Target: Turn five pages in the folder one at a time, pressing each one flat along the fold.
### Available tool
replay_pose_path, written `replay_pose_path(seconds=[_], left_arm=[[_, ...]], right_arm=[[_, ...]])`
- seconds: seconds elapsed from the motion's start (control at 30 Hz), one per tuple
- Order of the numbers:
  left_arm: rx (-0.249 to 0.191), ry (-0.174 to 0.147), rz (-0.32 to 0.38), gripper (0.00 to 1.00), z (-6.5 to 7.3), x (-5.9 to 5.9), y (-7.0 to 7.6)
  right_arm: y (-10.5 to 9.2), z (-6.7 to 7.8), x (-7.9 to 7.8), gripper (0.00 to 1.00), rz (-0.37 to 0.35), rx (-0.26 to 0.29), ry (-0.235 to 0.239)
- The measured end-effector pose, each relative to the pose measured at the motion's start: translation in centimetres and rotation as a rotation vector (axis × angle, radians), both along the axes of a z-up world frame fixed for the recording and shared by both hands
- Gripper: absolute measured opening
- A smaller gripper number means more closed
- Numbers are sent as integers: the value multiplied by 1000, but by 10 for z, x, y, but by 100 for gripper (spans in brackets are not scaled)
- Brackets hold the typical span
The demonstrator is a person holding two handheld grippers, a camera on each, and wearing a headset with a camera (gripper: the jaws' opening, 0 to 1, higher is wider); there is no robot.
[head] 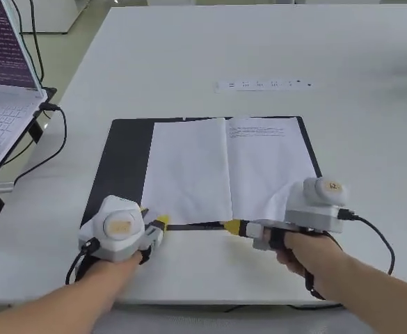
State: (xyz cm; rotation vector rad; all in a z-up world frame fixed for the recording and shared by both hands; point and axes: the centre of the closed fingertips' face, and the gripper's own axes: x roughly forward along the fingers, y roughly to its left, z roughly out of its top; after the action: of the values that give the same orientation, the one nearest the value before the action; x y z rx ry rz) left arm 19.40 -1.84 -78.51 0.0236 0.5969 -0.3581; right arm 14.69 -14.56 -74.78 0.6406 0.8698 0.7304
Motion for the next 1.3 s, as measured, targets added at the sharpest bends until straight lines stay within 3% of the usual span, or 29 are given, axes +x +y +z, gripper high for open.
replay_pose_path(seconds=[0.07,0.1,0.13,0.17,0.2,0.23,0.3,0.4,0.43,0.5,0.6,0.7,0.87,0.97,1.1,1.17,1.3], left_arm=[[-28,63,12,26,0,-3,-1],[-39,105,25,17,-1,-5,0],[-52,139,40,11,-1,-7,1],[-88,169,68,7,3,-8,0],[-106,162,77,8,7,-6,0],[-130,136,88,11,15,-3,-1],[-194,129,85,15,37,-3,-9],[-185,86,38,12,64,-7,-14],[-188,32,21,12,79,-5,-16],[-176,16,14,15,91,-10,-16],[-177,-13,15,21,108,-20,-13],[-165,-27,10,28,114,-29,-10],[-130,-47,3,43,125,-45,-4],[-78,-89,-24,53,131,-54,1],[-48,-105,-32,69,131,-64,10],[-82,-79,-7,78,128,-70,16],[-89,-72,25,96,125,-79,26]], right_arm=[[-3,9,-4,0,-12,9,3],[-4,19,-4,0,-18,28,-24],[-6,24,-7,0,-21,29,-18],[-8,30,-9,0,-25,24,-30],[-12,39,-6,0,-38,19,-79],[-13,42,-7,0,-40,19,-84],[-20,60,-10,0,-49,6,-134],[-33,74,-11,2,-66,-57,-212],[-41,76,-13,5,-67,-95,-212],[-53,86,-11,8,-64,-150,-299],[-75,98,-10,15,-101,-179,-324],[-96,107,-7,21,-141,-212,-340],[-129,118,-2,40,-223,-270,-396],[-139,122,-7,47,-252,-297,-426],[-157,114,-13,64,-300,-343,-437],[-165,108,-17,71,-324,-356,-425],[-174,100,-26,81,-338,-364,-406]])
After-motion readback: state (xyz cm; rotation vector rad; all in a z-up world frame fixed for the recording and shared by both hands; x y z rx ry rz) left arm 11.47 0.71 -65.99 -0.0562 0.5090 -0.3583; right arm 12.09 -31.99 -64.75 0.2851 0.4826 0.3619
